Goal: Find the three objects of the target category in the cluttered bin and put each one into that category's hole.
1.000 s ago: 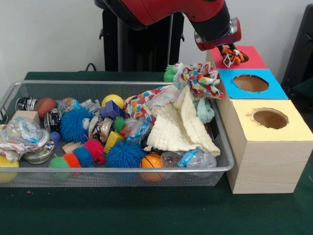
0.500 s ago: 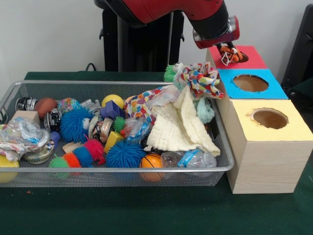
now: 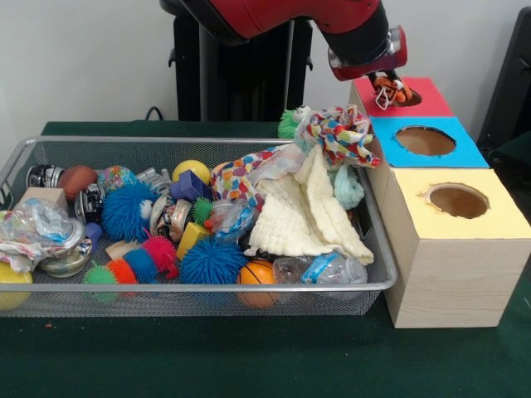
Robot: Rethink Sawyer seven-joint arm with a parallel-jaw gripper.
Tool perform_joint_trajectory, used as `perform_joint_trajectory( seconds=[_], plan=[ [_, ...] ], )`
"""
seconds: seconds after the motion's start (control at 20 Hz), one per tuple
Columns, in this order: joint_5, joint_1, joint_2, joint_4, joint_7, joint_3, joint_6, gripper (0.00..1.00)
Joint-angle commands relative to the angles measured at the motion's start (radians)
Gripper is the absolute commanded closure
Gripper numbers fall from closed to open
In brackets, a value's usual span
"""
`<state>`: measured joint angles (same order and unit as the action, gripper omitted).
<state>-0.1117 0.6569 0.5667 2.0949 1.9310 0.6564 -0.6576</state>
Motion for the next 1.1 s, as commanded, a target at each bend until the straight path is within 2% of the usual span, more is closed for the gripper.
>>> perform_joint_trajectory(
  seconds=[0.05,0.4,0.6,0.65,0.8,0.85,1.1],
  plan=[
    [0.051,-0.014,0.011,0.076,0.153,-0.058,0.019,1.00],
    [0.088,-0.012,0.011,0.103,0.146,-0.051,0.043,1.00],
    [0.092,-0.035,0.001,0.075,0.142,-0.072,0.042,1.00],
    [0.090,-0.041,0.009,0.082,0.135,-0.073,0.062,0.00],
    [0.065,-0.059,0.020,0.064,0.141,-0.097,0.099,0.00],
    [0.033,-0.077,0.029,0.040,0.133,-0.119,0.117,0.00],
    [0.061,-0.086,0.075,0.048,0.151,-0.131,0.113,0.00]
  ],
)
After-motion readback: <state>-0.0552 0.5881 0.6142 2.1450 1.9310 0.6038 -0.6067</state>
